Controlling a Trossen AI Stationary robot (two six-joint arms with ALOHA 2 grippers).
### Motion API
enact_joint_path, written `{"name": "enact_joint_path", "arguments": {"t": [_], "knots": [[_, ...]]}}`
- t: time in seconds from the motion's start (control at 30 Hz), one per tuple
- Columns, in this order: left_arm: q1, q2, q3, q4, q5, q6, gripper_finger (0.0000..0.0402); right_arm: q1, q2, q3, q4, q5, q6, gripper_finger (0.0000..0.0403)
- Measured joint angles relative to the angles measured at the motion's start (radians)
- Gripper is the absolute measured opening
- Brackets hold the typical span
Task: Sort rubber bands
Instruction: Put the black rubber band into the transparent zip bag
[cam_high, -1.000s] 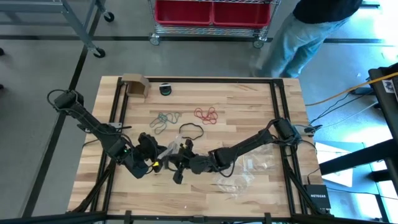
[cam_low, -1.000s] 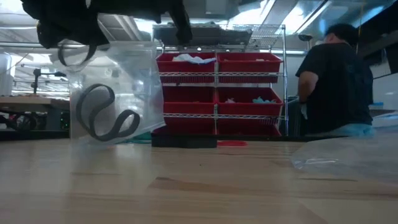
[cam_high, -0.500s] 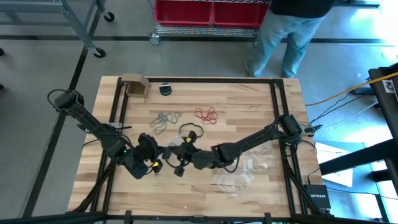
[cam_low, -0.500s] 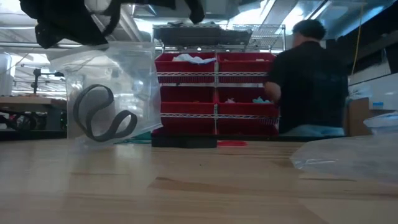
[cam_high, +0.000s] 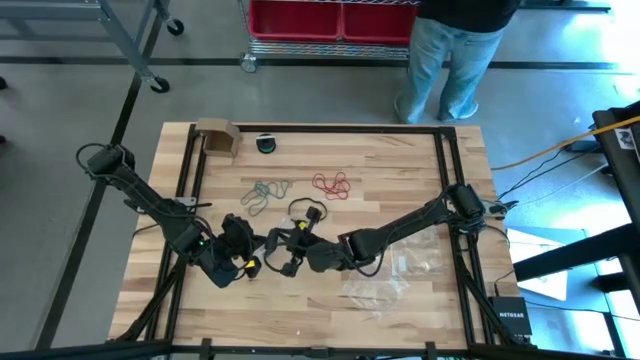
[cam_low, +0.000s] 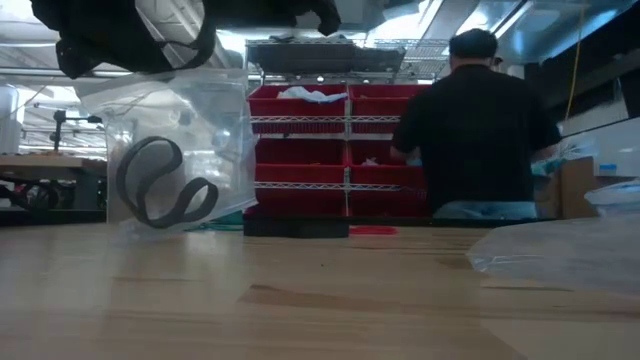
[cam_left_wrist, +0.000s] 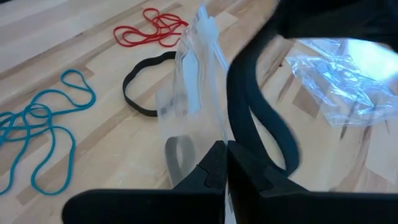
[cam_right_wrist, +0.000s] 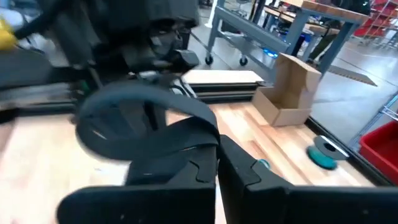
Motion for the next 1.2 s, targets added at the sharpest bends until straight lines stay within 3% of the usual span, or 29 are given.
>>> {"name": "enact_joint_path", "arguments": {"t": [0.27,0.43,1.1,1.2], "knots": [[0.0,0.0,0.0,0.0,0.001,-0.007,0.0,-0.002,0.0,0.0,-0.055,0.066,-0.037,0.0001],[0.002,0.0,0.0,0.0,0.001,-0.007,0.0,-0.008,0.008,0.0,-0.043,-0.082,0.013,0.0001],[0.002,0.0,0.0,0.155,-0.013,0.07,0.0,-0.037,0.062,-0.003,-0.148,-0.161,0.112,0.0001],[0.002,0.0,0.0,0.175,-0.023,0.094,0.0,-0.04,0.065,-0.005,-0.149,-0.214,0.105,0.0001]]}}
